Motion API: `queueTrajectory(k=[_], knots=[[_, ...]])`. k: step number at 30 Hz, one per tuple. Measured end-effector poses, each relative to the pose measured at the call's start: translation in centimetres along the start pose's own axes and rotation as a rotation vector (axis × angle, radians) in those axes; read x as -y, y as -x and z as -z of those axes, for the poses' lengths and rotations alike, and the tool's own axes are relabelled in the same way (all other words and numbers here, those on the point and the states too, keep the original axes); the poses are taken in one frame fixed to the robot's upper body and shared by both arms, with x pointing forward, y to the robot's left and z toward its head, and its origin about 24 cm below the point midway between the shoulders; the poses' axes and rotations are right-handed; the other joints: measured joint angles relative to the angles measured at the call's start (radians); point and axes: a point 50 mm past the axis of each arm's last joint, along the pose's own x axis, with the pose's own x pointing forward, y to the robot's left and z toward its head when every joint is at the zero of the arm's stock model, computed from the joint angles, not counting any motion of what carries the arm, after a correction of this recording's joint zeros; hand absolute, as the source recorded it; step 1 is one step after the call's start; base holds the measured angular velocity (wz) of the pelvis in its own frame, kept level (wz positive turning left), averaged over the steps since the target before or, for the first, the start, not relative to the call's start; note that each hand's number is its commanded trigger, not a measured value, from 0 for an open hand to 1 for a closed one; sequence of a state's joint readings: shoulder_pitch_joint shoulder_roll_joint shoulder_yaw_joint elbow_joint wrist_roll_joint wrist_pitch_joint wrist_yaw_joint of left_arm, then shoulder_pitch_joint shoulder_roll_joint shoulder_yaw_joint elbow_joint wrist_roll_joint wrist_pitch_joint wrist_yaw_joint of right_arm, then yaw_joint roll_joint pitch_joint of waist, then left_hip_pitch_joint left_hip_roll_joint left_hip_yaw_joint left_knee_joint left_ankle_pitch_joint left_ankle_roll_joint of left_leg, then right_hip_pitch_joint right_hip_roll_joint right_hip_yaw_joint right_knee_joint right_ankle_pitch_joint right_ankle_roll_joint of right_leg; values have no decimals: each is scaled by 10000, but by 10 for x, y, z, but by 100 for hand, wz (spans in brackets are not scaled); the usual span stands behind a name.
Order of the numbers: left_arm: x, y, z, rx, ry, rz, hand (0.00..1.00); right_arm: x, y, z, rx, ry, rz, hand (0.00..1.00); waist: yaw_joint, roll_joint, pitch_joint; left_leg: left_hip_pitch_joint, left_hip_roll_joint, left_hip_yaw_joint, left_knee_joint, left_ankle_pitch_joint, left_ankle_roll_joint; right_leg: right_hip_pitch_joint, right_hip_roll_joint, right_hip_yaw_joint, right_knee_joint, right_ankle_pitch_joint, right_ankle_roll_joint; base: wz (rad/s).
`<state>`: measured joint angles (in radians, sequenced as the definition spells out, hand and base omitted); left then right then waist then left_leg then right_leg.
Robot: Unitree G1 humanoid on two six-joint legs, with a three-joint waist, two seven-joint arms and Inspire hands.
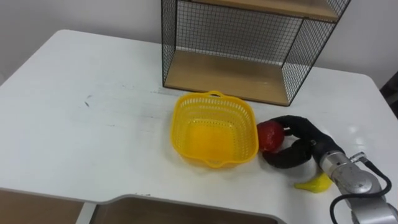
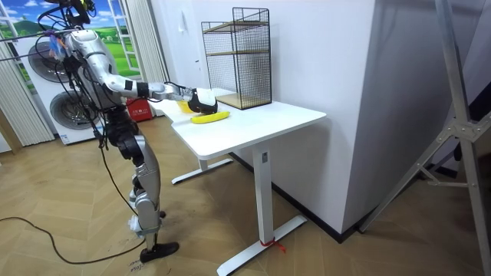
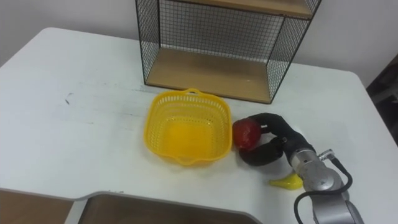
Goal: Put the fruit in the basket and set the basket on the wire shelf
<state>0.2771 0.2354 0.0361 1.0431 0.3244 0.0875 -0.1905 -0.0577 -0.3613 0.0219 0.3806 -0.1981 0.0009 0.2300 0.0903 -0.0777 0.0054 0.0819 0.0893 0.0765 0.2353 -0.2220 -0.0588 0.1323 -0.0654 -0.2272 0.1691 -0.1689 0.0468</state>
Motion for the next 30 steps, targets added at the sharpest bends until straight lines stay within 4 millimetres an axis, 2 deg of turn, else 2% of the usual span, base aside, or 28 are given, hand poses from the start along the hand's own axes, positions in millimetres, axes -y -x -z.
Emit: queueTrajectory(k=[4, 9, 14, 19, 23, 30], knots=[[0, 0, 0, -3, -10, -8, 0, 0, 1, 1, -29, -12, -24, 100, -21, -68, 0, -14, 0, -18, 8, -2, -3, 4, 1, -21, -7, 0, 0, 0], [0, 0, -1, 19, -5, -17, 0, 0, 1, 2, -31, -328, 35, 100, -45, -47, -4, -20, -3, -20, -12, -3, -4, 8, 9, 7, -20, 0, 0, 0], [-1, 0, -1, 17, -1, -49, 0, 0, 2, 9, -83, -1623, 195, 100, -161, -4, -32, 92, -11, -22, -68, -2, -3, 87, 4, 5, -42, 0, 1, 0], [1, 0, 2, -104, 24, -16, 0, 0, 2, 10, -76, -1858, 344, 100, -324, 69, -82, 127, -17, -19, -84, -2, -3, 107, -1, 18, -39, -5, 8, 0], [1, 0, 3, -92, 309, -78, 0, 10, 4, 12, -112, -2018, 992, 100, -323, 124, -78, 175, -25, 1, -115, 0, 0, 109, -15, 43, -23, -9, 15, -1], [4, 0, 5, -156, 285, -93, 0, 23, 8, 14, -102, -2366, 1926, 100, -346, 84, -60, 184, -34, 7, -130, 0, 0, 103, -17, 110, -18, -19, 27, 0]])
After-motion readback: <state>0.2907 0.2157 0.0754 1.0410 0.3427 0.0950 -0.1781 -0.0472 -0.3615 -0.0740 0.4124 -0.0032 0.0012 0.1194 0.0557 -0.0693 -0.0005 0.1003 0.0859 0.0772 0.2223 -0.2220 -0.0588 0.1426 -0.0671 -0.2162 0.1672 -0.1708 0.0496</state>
